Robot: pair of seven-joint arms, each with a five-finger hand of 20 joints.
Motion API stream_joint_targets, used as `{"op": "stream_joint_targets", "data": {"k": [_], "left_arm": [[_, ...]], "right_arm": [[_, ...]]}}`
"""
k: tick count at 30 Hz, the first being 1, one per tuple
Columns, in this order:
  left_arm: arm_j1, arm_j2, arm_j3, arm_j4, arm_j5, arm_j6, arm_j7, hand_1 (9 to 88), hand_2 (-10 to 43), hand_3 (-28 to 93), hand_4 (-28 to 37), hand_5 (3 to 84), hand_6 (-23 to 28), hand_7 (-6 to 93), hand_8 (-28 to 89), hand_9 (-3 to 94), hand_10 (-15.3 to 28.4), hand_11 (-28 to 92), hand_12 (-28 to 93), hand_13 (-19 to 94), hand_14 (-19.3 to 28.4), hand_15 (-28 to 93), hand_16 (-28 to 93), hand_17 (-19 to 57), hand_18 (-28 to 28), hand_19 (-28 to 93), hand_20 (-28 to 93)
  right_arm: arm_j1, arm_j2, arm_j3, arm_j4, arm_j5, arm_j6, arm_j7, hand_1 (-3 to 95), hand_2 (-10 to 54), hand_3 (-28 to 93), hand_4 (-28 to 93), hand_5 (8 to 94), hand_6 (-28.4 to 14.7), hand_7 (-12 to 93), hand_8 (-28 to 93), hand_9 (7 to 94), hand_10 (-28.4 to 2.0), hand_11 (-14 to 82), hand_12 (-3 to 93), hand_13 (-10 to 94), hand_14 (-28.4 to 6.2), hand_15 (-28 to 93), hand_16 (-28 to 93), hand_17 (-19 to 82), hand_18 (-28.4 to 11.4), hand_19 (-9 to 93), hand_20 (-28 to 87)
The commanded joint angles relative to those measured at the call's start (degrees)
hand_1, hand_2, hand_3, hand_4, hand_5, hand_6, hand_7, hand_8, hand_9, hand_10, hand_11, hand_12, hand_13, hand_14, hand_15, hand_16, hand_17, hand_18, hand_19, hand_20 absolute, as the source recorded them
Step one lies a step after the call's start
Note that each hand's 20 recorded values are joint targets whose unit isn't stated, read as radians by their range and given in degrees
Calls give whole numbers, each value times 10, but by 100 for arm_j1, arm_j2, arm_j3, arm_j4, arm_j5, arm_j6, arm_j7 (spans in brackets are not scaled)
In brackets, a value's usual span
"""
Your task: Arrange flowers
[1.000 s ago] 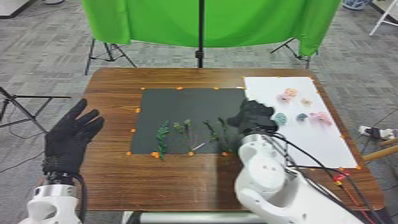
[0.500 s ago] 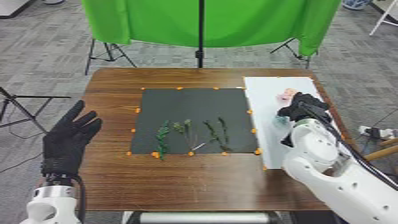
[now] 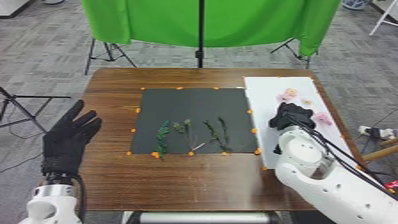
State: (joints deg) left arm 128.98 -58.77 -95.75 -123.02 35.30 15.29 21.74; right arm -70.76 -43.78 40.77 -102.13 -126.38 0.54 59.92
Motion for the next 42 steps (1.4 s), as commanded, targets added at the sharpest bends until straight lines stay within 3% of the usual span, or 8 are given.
{"op": "stream_joint_targets", "data": {"k": [1,21,30,31,32,36,38,42], "left_arm": [[31,-138,-60,45,96,-110,-149,227,59,818,-273,365,86,76,-75,338,203,247,107,212,278,578,-110,-80,284,574,-5],[67,-19,-238,-111,91,-15,70,227,55,815,-274,364,87,73,-74,337,203,244,107,211,277,577,-110,-81,284,576,-2],[-458,203,-119,-59,171,3,-164,227,57,814,-275,364,87,74,-74,337,203,245,108,212,277,577,-110,-79,284,579,1],[-792,98,3,143,282,-225,-384,227,58,814,-275,365,87,74,-75,338,203,245,108,213,278,577,-110,-79,284,579,2],[-1331,-48,73,384,534,-572,-1018,227,57,814,-274,365,87,74,-75,338,203,245,107,213,278,578,-110,-79,284,580,2],[-1716,13,312,541,534,-646,-1126,227,58,815,-274,365,87,75,-75,337,203,244,107,213,278,577,-110,-78,284,580,2],[-1454,-23,181,402,535,-535,-1256,227,58,815,-274,365,87,75,-75,337,202,244,107,213,278,577,-110,-78,284,580,2],[-1168,109,173,247,388,-320,-887,227,57,817,-274,365,87,75,-75,337,203,245,107,212,277,576,-110,-78,284,579,1]], "right_arm": [[110,-53,-421,234,-546,545,-3,542,-95,617,-282,768,26,192,-26,843,-67,298,324,709,-88,689,197,225,-257,756,297],[1737,-1594,-1809,-417,-485,1160,-1851,600,-95,654,-283,883,20,179,25,937,-33,217,357,813,-51,607,284,285,-205,773,309],[1964,-3101,-2395,749,-393,785,-2843,587,-95,663,-283,871,28,187,24,937,-37,206,381,783,-52,643,278,264,-188,761,313],[2139,-3035,-2639,807,-313,875,-2663,584,-95,662,-283,867,28,188,23,937,-38,205,384,780,-54,647,276,260,-185,758,313],[2145,-2995,-2703,829,-164,937,-2328,579,-95,666,-283,863,30,191,19,935,-38,208,388,777,-54,653,271,257,-185,756,315],[2176,-2898,-2875,830,-55,736,-2226,577,-95,658,-283,854,34,194,6,926,-42,230,384,765,-57,673,259,247,-188,747,324],[1778,-2981,-2641,899,-157,375,-2489,576,-95,658,-283,852,36,196,4,920,-43,242,381,758,-57,682,257,244,-189,744,329],[1802,-2987,-2820,960,-218,178,-2516,580,-95,639,-283,851,44,189,-9,911,-46,265,372,752,-58,692,253,234,-194,740,339]]}}
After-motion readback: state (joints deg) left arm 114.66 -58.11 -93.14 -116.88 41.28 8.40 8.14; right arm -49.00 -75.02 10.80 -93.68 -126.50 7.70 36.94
